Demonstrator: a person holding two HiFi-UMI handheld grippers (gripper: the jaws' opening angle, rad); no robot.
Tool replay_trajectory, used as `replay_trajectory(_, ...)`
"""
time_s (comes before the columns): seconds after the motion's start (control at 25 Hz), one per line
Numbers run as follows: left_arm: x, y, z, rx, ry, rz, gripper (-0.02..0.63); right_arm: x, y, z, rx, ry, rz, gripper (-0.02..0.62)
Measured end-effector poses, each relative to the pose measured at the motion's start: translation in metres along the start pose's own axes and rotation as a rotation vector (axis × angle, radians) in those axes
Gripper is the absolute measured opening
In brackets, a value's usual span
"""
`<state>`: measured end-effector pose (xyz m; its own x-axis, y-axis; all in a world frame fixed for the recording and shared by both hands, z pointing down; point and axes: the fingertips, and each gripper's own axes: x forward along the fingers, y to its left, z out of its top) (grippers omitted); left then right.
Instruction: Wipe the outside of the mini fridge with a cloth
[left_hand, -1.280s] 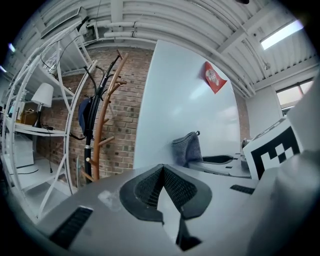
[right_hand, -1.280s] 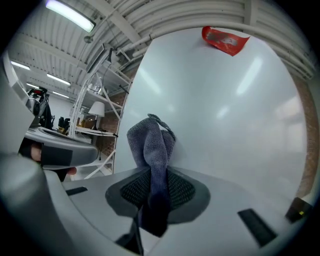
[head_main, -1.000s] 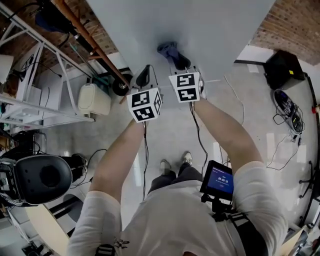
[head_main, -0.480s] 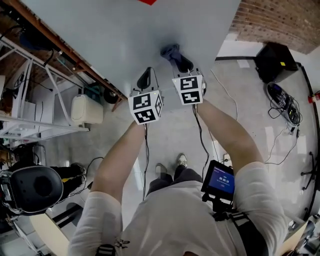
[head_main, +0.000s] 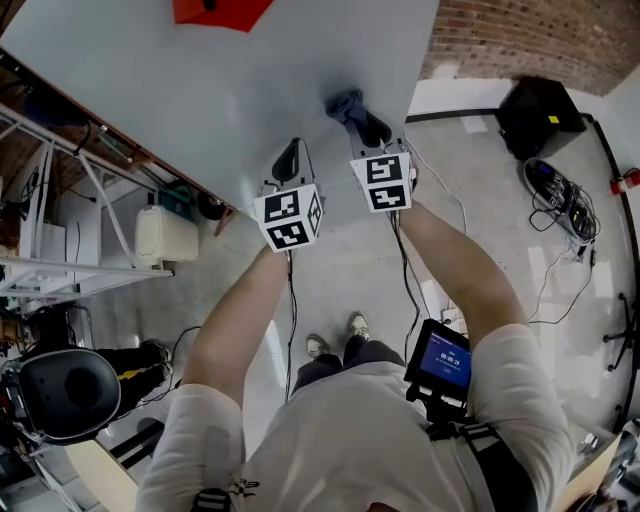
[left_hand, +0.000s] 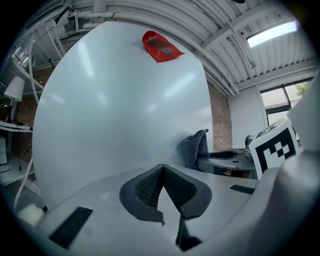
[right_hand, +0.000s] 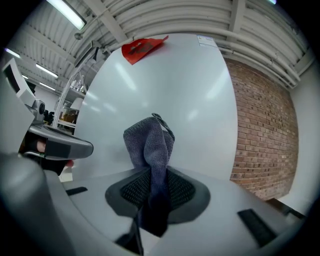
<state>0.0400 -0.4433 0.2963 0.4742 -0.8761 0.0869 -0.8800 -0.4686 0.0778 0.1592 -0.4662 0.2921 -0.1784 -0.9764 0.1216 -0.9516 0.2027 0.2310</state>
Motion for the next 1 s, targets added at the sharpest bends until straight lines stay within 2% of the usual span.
replay_trajectory(0.52,0.024,-0.024,-0.005,-0.003,0.005,-0.027,0.003,-0.011,-0.085,-0.021,0.032,0.015,-0.112,0.086)
replay_trajectory(0.8,0.028,-0.026,-0.006,0.000,-0.002,-0.026,0.003,-0.011,-0.085,-0.022,0.032,0.003,-0.101,0.086)
replay_trajectory(1.0,0.025,-0.023,-0.004,0.002,-0.029,0.003,0.003,-0.013,-0.086,-0.022,0.022,-0.005,-0.075,0.086)
